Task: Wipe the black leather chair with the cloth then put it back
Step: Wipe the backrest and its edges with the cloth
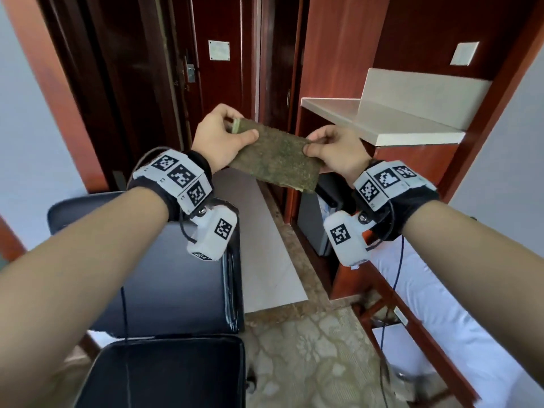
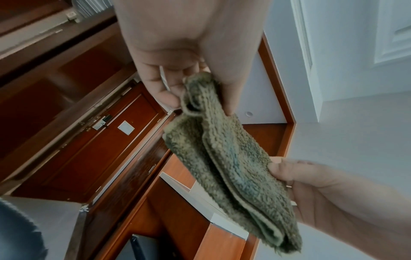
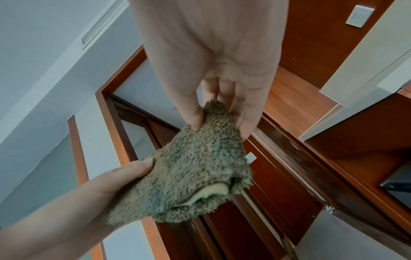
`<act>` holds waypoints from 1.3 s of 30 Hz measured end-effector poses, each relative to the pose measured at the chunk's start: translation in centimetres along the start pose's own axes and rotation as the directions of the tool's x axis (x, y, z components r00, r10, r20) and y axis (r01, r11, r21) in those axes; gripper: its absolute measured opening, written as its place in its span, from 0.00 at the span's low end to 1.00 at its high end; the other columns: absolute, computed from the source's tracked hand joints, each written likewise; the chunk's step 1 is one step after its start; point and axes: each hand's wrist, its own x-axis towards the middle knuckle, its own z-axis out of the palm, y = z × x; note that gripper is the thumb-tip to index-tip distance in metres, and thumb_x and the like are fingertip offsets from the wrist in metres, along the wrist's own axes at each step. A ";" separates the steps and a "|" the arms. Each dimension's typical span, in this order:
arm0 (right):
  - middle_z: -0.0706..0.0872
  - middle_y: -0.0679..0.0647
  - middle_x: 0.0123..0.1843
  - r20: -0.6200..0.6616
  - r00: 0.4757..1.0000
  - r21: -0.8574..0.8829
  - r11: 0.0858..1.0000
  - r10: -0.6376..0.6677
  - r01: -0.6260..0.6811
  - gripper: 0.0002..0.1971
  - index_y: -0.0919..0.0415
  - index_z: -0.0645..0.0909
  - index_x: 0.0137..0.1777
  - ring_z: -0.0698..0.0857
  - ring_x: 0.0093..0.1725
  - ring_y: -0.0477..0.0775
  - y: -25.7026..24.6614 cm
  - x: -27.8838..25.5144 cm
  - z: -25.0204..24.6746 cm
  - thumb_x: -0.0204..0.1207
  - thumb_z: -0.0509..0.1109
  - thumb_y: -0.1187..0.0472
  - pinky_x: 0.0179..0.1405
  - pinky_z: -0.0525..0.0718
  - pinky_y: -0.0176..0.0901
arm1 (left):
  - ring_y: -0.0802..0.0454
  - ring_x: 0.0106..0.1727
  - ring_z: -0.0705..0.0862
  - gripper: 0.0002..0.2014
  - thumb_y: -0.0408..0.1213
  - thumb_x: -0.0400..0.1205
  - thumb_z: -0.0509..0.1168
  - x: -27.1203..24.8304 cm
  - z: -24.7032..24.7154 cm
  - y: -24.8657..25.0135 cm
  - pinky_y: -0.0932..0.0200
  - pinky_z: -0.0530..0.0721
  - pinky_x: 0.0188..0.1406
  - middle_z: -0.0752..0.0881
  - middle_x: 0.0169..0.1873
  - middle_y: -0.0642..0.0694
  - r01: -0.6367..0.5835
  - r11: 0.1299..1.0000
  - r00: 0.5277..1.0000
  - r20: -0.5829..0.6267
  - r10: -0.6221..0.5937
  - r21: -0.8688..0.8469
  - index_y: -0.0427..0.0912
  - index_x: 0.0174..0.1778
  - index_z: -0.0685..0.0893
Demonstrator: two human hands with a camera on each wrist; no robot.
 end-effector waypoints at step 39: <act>0.83 0.51 0.48 -0.264 0.952 -0.204 0.956 0.153 -0.211 0.10 0.51 0.76 0.46 0.83 0.55 0.55 9.2 9.2 23.5 0.71 0.74 0.64 0.58 0.79 0.43 | 0.48 0.51 0.80 0.16 0.40 0.77 0.71 8.4 -9.0 -23.2 0.57 0.75 0.54 0.80 0.43 0.48 0.256 0.953 0.887 0.352 -0.299 0.163 0.43 0.56 0.73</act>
